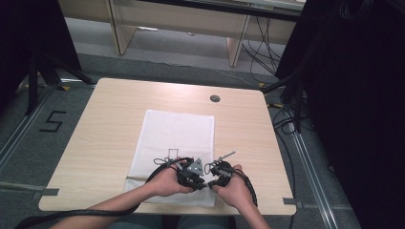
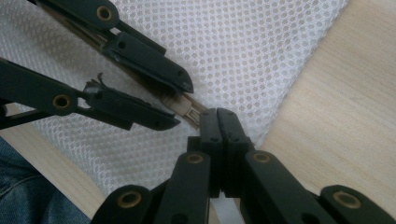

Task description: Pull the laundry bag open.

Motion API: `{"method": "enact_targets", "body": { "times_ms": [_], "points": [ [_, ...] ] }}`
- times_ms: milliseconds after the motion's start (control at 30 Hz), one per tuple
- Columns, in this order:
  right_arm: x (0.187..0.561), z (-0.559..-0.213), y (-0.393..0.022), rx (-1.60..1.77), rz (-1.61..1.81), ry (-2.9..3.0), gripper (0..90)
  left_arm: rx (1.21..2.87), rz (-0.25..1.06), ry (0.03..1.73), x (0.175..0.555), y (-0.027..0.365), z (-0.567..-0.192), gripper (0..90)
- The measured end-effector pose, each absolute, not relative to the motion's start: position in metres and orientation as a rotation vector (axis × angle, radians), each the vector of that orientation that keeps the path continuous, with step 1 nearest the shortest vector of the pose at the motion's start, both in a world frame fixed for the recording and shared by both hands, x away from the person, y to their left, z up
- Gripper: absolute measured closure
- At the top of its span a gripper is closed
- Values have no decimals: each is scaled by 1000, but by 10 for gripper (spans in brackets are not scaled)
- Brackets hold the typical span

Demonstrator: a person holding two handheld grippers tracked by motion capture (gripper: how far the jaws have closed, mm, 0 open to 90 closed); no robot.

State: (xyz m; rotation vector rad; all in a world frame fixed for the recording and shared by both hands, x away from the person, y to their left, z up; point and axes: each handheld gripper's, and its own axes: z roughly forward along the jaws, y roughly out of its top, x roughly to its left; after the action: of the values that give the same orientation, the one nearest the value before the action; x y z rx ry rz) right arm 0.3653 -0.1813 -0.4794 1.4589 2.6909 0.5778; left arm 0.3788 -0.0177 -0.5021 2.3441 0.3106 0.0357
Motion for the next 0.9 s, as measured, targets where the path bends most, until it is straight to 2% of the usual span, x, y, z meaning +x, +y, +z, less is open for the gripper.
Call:
{"method": "enact_targets", "body": {
  "times_ms": [900],
  "points": [
    [367,-480,-183,1425,596,2705,900,2344,32,319,377,-21,-503,814]
  ]
}}
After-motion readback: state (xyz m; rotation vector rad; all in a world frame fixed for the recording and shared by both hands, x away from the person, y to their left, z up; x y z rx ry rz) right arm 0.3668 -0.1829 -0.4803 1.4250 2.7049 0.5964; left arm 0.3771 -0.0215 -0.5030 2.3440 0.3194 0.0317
